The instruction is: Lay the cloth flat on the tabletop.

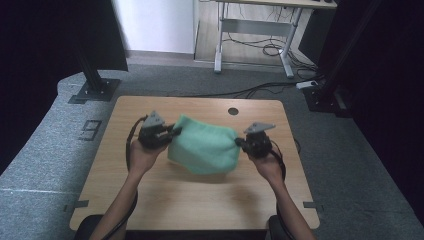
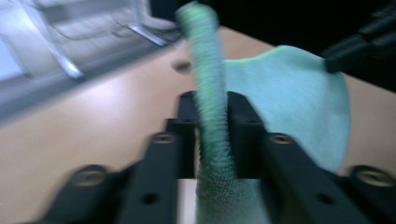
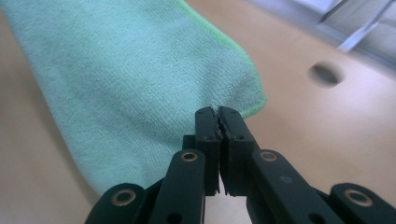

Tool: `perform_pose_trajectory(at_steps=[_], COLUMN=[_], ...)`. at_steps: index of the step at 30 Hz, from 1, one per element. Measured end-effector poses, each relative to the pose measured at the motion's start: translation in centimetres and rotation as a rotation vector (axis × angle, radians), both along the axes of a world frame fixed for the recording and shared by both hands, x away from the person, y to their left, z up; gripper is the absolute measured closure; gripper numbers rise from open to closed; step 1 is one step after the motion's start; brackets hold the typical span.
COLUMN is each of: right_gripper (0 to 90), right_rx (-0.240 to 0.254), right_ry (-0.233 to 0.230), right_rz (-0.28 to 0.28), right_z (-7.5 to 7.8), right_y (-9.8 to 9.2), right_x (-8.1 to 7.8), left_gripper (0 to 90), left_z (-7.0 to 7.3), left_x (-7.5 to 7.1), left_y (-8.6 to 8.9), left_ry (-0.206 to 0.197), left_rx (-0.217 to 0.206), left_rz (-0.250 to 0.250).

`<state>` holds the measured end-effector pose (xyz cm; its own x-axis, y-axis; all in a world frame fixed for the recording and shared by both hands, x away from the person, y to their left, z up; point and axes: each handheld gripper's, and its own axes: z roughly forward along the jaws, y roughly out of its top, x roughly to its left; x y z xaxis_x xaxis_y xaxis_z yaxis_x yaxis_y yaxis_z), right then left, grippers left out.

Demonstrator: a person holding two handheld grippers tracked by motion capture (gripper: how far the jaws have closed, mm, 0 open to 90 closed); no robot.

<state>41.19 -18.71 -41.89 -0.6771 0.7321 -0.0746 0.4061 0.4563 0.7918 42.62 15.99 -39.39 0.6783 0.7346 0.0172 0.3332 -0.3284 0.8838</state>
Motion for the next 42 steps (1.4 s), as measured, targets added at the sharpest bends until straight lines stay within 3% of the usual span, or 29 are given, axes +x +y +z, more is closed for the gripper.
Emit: perform_pose_trajectory(at_steps=[1,2,3,4,6,7,8,12,18,26,30,34,39,42], right_gripper=[80.6,57.7,57.7,54.7,51.2,50.3,49.4,48.9,49.1,54.5,63.6,63.1,61.9,58.1], right_rx=[-0.015,-0.023,-0.023,-0.003,0.027,0.037,0.051,0.047,0.050,0.054,0.050,0.043,0.041,0.032], right_ry=[-0.013,0.010,0.010,0.022,0.055,0.066,0.107,0.139,0.155,0.174,0.205,0.216,0.225,0.227], right_rz=[-0.026,-0.120,-0.120,-0.145,-0.158,-0.154,-0.134,-0.133,-0.094,-0.059,-0.058,-0.066,-0.070,-0.068], right_z=[0.4,0.0,0.0,-0.4,-1.7,-2.5,-4.2,-5.8,-6.6,-7.7,-8.4,-9.3,-10.0,-10.5], right_y=[-0.1,-0.5,-0.5,-0.8,-1.4,-1.6,-2.0,-2.4,-2.5,-2.4,-2.4,-2.4,-2.2,-1.9], right_x=[1.1,3.8,3.8,4.4,4.9,4.8,4.3,3.8,2.5,1.4,1.7,2.2,2.5,2.7], left_gripper=[58.1,49.9,47.1,47.1,40.7,39.3,37.2,35.3,29.0,30.0,37.9,44.4,45.0,46.7], left_z=[0.0,-1.2,-1.2,-2.3,-4.1,-5.2,-6.5,-9.0,-9.5,-10.1,-10.1,-10.0,-10.7,-11.6], left_x=[1.3,3.3,3.3,3.7,3.4,3.1,2.8,1.8,0.3,-1.8,-2.4,-3.1,-4.3,-4.7], left_y=[-0.2,-0.2,-0.2,0.0,0.4,0.6,0.7,0.9,0.0,-1.1,-2.2,-3.9,-6.6,-7.5], left_ry=[0.021,0.074,0.074,0.107,0.125,0.139,0.162,0.207,0.198,0.201,0.206,0.211,0.223,0.245], left_rx=[0.049,0.106,0.106,0.110,0.106,0.113,0.133,0.144,0.172,0.157,0.137,0.107,0.139,0.155], left_rz=[0.048,0.116,0.116,0.131,0.127,0.116,0.111,0.080,0.013,-0.056,-0.120,-0.200,-0.311,-0.345])
